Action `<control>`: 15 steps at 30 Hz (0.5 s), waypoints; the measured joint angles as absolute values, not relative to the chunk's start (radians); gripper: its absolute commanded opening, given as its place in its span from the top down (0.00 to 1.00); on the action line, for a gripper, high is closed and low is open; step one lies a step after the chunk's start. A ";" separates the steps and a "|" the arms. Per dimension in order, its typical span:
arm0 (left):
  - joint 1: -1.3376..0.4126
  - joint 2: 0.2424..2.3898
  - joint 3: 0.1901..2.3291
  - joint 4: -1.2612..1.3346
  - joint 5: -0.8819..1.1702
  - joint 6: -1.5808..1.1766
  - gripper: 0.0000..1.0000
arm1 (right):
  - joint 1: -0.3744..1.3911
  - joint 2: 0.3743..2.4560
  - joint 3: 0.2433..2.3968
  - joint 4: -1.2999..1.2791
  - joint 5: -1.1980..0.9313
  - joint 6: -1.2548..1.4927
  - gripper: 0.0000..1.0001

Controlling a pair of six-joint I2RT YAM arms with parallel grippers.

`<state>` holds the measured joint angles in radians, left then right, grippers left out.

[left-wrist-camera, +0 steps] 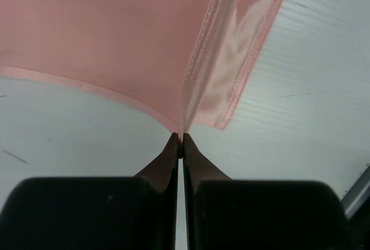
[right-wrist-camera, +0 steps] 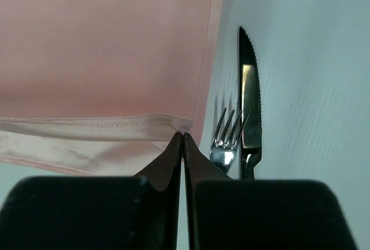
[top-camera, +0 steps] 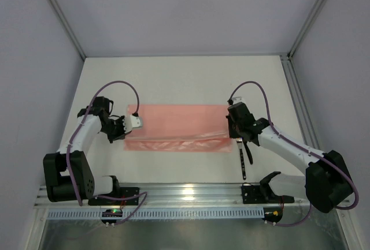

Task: Fold the napkin into a case and place the utensils inside
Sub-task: Fold and flatten the napkin at the center of the board.

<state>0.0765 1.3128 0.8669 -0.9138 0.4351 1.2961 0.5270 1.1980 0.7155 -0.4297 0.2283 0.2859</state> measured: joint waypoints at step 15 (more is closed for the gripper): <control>0.076 1.324 0.761 -0.824 0.407 1.330 0.93 | 0.527 1.257 0.652 -0.443 0.183 0.377 0.95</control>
